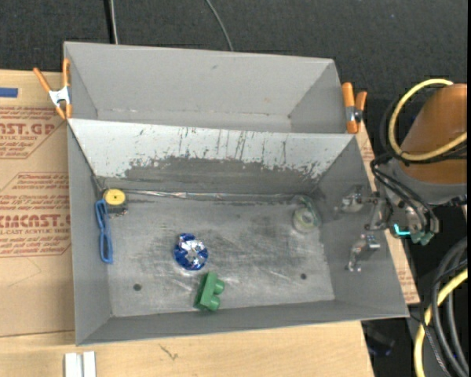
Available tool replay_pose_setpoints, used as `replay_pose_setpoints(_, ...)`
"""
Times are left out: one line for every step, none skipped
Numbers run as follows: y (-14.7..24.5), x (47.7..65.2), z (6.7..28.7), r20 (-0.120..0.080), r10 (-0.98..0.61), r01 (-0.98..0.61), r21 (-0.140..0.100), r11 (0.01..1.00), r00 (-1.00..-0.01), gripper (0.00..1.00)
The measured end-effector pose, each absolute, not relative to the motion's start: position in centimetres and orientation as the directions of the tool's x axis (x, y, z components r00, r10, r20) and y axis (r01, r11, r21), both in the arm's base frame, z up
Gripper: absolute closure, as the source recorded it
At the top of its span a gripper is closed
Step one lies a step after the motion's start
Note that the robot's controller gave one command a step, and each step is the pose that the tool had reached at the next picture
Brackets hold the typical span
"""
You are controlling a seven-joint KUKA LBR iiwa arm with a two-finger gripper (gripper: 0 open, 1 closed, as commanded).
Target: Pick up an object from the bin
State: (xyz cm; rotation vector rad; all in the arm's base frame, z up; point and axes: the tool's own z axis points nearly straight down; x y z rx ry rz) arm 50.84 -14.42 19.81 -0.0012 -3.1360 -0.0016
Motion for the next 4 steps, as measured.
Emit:
replay_pose_setpoints(-9.0,49.1,22.0,-0.002,-0.152,-0.152,0.001,0.988,-0.988,0.0)
replay_pose_setpoints(-3.4,48.5,14.5,0.006,-0.166,-0.166,0.005,0.986,-0.986,0.0)
replay_pose_setpoints(3.2,50.5,6.9,-0.008,-0.25,-0.25,-0.001,0.968,-0.968,0.0)
replay_pose_setpoints(8.0,49.2,7.2,-0.007,-0.124,-0.124,0.0,0.992,-0.992,0.0)
